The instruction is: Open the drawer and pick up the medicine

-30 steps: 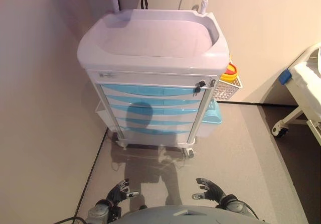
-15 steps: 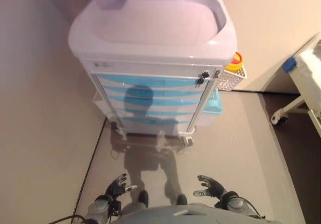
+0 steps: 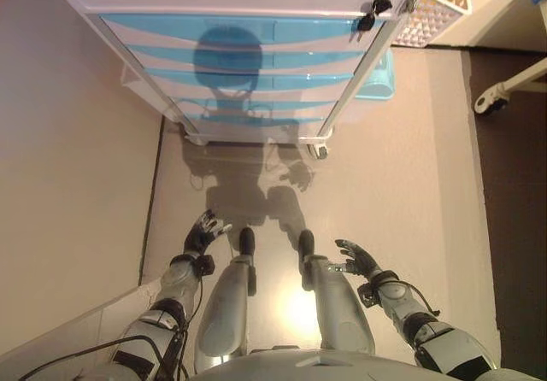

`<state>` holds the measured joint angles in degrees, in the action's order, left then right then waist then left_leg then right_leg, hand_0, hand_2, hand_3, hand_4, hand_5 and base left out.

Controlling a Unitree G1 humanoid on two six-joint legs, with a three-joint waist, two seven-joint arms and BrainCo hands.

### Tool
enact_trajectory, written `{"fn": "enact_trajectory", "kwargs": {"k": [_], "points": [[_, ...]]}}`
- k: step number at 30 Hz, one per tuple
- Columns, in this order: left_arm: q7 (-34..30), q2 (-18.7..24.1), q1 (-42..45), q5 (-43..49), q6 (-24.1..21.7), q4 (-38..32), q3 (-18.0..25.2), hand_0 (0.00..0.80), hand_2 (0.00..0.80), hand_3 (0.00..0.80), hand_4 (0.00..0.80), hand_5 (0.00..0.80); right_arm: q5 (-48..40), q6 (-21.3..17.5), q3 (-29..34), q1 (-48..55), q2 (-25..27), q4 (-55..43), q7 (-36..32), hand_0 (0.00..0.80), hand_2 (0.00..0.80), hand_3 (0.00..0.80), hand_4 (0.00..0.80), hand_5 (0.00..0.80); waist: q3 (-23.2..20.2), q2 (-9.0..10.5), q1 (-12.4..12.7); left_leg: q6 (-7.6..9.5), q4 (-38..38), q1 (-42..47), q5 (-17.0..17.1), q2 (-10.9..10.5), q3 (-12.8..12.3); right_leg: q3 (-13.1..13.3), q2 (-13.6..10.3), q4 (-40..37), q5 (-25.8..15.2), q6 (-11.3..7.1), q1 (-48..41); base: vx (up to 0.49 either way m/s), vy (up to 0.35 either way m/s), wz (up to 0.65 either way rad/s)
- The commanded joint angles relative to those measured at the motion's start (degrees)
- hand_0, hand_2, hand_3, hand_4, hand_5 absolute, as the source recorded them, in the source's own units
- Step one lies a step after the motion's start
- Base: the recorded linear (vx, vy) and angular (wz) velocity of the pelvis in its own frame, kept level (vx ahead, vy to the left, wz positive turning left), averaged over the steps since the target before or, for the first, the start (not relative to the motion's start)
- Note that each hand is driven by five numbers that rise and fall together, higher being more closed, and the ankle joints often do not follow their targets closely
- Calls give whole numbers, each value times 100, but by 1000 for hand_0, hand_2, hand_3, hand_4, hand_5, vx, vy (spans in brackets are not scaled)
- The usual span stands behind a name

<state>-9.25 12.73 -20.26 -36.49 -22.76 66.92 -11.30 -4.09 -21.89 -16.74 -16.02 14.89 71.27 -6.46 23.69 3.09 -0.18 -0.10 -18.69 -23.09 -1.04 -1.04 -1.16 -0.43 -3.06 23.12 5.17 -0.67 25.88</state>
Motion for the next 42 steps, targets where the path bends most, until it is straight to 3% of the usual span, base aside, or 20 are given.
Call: {"fn": "enact_trajectory", "kwargs": {"k": [1,8,16,22,23,31,40,41,42], "points": [[-108,141,-124,-515,-303,-505,264,0,0,0,0,0,-307,-148,-316,257,142,-467,-11,0,0,0,0,0,-159,66,-196,428,-557,-351,-424,-222,-132,116,115,13,-439,3,262,-31,64,-22],[-883,514,-763,-2030,-88,-1015,395,0,0,0,0,0,-373,-198,-380,455,247,-651,-98,0,0,0,0,0,-30,226,-481,474,-1115,-664,-769,-157,-314,382,190,15,-602,-41,491,4,38,-26],[-1655,1029,-1805,-3662,166,-953,773,0,0,0,0,0,-471,-359,-553,557,222,-779,-204,0,0,0,0,0,16,457,-775,507,-1423,-839,-1028,-41,-540,656,278,-304,-881,-110,554,3,-22,-25],[-1879,1510,-2711,-4443,373,-654,942,0,0,0,0,0,-553,-430,-733,669,137,-867,-190,0,0,0,0,0,-1,621,-928,518,-1687,-896,-1245,48,-684,700,264,-453,-964,-152,487,27,-58,-14],[-1906,1632,-2919,-4630,429,-560,946,0,0,0,0,0,-577,-444,-767,708,133,-868,-202,0,0,0,0,0,-36,602,-941,507,-1759,-835,-1466,79,-641,693,292,-430,-830,-177,415,124,-37,-22],[-2296,2027,-3892,-5735,623,-434,908,0,0,0,0,0,-677,-640,-1011,926,40,-799,-198,0,0,0,0,0,-50,738,-1047,517,-2135,-901,-1692,163,-708,700,301,-476,-823,-187,289,52,-58,-12],[-4072,2010,-4275,-6705,886,-1372,699,0,0,0,0,0,-744,-746,-1212,1071,-64,-836,-178,0,0,0,0,0,-12,871,-1001,561,-2199,-824,-1803,144,-710,728,347,-582,-818,-184,74,35,-51,-2],[-4550,1979,-4312,-6786,1044,-1630,619,493,493,493,493,493,-745,-719,-1227,1068,-67,-855,-190,0,0,0,0,0,-5,877,-991,572,-2201,-812,-1814,121,-697,745,359,-598,-813,-180,32,36,-31,-1],[-4817,1948,-4303,-6770,1142,-1796,558,725,725,725,725,725,-731,-702,-1237,1066,-69,-878,-192,0,0,0,0,0,10,878,-976,576,-2197,-802,-1819,108,-684,753,363,-609,-812,-176,4,45,-36,-1]]}}
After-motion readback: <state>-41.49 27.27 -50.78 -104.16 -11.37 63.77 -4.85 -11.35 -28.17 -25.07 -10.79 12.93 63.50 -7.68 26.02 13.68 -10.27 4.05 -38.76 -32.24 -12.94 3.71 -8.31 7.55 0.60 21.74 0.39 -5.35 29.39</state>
